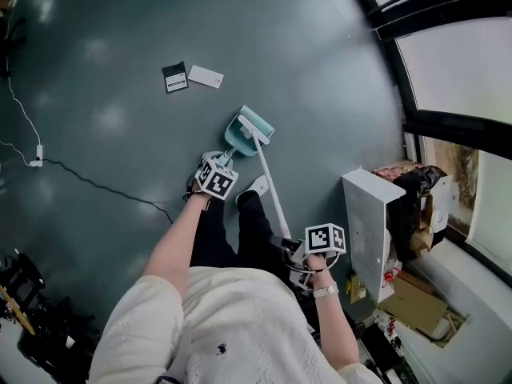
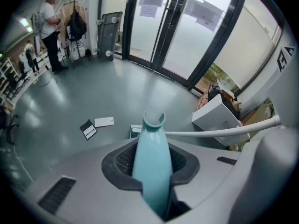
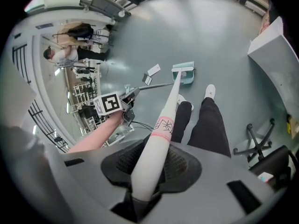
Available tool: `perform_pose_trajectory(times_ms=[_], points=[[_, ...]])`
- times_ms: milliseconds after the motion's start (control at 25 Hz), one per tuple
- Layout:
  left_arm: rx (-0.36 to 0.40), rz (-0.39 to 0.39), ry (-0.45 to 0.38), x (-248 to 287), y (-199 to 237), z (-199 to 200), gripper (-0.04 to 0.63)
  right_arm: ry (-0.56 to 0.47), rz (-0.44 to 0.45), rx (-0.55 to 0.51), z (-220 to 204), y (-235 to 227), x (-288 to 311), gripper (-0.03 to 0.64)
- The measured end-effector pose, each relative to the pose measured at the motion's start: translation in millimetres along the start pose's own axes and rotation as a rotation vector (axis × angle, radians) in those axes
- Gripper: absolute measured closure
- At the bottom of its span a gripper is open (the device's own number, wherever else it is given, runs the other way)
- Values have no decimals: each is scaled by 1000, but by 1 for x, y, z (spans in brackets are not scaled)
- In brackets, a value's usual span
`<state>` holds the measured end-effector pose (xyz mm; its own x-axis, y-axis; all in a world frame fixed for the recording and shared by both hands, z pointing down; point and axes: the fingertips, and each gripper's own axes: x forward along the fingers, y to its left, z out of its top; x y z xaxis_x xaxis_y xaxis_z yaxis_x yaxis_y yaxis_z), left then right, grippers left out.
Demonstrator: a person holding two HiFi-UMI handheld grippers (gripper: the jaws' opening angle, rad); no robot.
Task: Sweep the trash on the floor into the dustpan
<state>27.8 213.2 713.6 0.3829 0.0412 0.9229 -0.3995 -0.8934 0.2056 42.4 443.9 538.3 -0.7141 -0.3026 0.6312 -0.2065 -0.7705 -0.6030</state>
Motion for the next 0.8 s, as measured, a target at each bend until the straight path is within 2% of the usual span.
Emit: perform_pose_trajectory(times_ms=[200,440,800], points=[[-97,17,-2,-30,35,-21,499,14,33,-5,-16,27,-6,517],[-101,23,-36,-72,79,-48,499,36,-1,-93,-23,68,2,515],[-272,120,-131,-116,147,-65,499,42,-47,-236,6,137,18,509]])
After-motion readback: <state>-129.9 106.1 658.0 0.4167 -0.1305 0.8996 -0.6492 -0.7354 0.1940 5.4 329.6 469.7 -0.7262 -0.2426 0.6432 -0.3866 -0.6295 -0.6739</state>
